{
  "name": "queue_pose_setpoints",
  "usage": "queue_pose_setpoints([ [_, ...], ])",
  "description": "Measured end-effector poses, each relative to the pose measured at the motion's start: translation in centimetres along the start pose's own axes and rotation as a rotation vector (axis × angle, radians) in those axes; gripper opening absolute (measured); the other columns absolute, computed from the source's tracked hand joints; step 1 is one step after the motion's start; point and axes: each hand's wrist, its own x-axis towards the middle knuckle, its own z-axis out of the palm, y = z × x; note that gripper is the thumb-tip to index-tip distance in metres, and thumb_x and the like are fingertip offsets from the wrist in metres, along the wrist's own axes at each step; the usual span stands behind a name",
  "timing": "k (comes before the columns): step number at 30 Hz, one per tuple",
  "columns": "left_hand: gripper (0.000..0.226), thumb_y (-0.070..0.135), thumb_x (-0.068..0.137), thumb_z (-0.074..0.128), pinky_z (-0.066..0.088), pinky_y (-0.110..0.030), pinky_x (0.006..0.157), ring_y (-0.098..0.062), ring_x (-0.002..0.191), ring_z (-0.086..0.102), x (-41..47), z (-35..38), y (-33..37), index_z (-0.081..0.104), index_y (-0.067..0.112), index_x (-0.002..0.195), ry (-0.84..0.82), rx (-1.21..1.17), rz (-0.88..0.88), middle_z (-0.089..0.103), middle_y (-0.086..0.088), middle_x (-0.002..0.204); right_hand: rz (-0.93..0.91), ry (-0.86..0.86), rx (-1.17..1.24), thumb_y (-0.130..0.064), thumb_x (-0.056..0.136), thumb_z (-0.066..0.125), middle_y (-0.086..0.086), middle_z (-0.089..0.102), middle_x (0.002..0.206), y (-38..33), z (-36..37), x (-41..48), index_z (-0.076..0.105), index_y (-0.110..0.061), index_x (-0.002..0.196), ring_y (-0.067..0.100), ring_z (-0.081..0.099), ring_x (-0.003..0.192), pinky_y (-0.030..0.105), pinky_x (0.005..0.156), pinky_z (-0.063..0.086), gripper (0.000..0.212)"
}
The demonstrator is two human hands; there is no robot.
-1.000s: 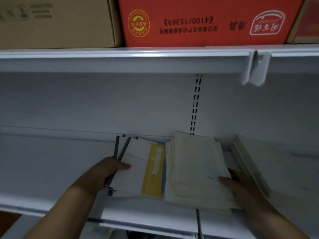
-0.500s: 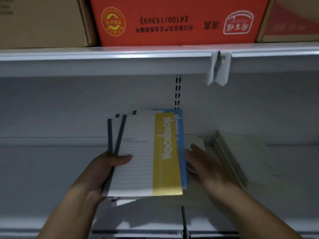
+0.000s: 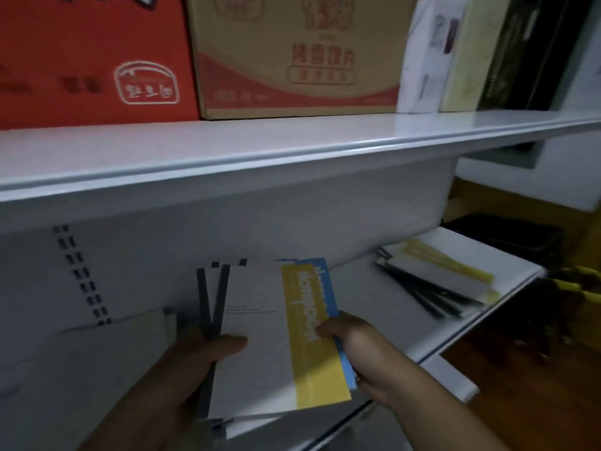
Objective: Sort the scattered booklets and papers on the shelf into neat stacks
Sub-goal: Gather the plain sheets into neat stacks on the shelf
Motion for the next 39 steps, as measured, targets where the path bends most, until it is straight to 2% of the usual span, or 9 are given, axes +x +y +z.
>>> queue_pose_setpoints([
  [11,0.03,-0.006,0.088,0.051,0.047,-0.04,0.067,-0.034,0.089,0.059,9.5,16.1,-2.3,0.053,0.0,0.117,-0.114,-0.092,-0.129,0.06,-0.021,0.112,0.09,0.309,-0.092,-0.012,0.087,0.06,0.019,0.071,0.104,0.4,-17.6,2.3,0.062,-0.009,0.114,0.037,0.067,0.094,0.052,0.087,0.053,0.028],
  [16,0.034,-0.01,0.084,0.055,0.049,-0.042,0.079,-0.035,0.092,0.059,14.0,20.6,-3.9,0.054,-0.007,0.117,0.025,-0.014,-0.13,0.062,-0.022,0.108,0.028,0.357,-0.391,-0.009,0.089,0.058,0.01,0.066,0.085,-0.8,-22.4,5.5,0.062,0.002,0.11,0.021,0.061,0.069,0.025,0.055,0.046,0.024],
  [19,0.036,-0.008,0.084,0.056,0.046,-0.042,0.087,-0.034,0.09,0.057,15.8,21.3,-4.9,0.052,-0.011,0.12,0.09,0.051,-0.124,0.06,-0.021,0.104,0.073,0.382,-0.664,-0.017,0.087,0.057,0.02,0.065,0.085,-1.0,-22.9,7.5,0.066,0.002,0.089,0.024,0.056,0.068,0.026,0.056,0.04,0.021],
  [23,0.031,-0.005,0.085,0.056,0.047,-0.038,0.079,-0.032,0.086,0.056,16.4,21.3,-4.9,0.055,-0.01,0.116,0.114,0.085,-0.14,0.059,-0.019,0.099,0.149,0.373,-0.949,-0.027,0.086,0.054,0.002,0.048,0.063,-0.6,-23.1,9.1,0.046,-0.016,0.061,0.016,0.05,0.058,0.024,0.046,0.034,0.028],
  [26,0.01,0.001,0.087,0.055,0.046,-0.027,0.063,-0.025,0.072,0.056,16.0,21.3,-3.8,0.062,-0.001,0.094,0.098,0.116,-0.071,0.059,-0.01,0.083,0.106,0.437,-1.146,-0.036,0.084,0.055,0.008,0.056,0.106,-1.0,-22.8,9.3,0.059,-0.014,0.097,0.026,0.059,0.097,0.032,0.07,0.05,0.025],
  [29,0.015,0.003,0.088,0.054,0.044,-0.015,0.057,-0.009,0.068,0.052,15.1,21.1,-2.9,0.059,0.014,0.08,0.097,0.169,0.076,0.06,-0.002,0.083,-0.13,0.516,-1.007,-0.03,0.088,0.054,0.012,0.036,0.142,-2.1,-20.8,9.3,0.04,-0.018,0.139,0.031,0.049,0.122,0.035,0.094,0.044,0.054],
  [32,0.033,0.0,0.088,0.052,0.042,0.0,0.061,-0.002,0.072,0.056,12.3,19.8,-1.0,0.063,0.031,0.079,0.126,0.264,0.276,0.061,0.015,0.079,-0.42,0.317,-0.798,-0.027,0.088,0.057,0.005,0.049,0.136,-3.0,-15.0,8.8,0.051,-0.017,0.131,0.024,0.05,0.122,0.022,0.093,0.038,0.044],
  [35,0.034,0.0,0.083,0.057,0.051,-0.029,0.092,-0.013,0.093,0.067,9.4,15.1,0.4,0.075,0.028,0.078,0.253,0.271,0.424,0.074,0.006,0.089,-0.603,0.117,-0.789,-0.024,0.088,0.057,0.002,0.056,0.122,-1.9,-8.2,7.8,0.058,-0.022,0.12,0.018,0.055,0.11,0.02,0.086,0.04,0.033],
  [39,0.021,0.005,0.082,0.062,0.047,-0.029,0.09,-0.016,0.094,0.067,3.5,4.6,1.9,0.073,0.023,0.081,0.661,0.328,0.545,0.073,-0.001,0.093,-0.632,-0.005,-0.816,-0.033,0.088,0.057,-0.006,0.05,0.125,-0.4,-1.7,6.2,0.049,-0.024,0.131,0.009,0.052,0.107,0.023,0.097,0.043,0.045],
])
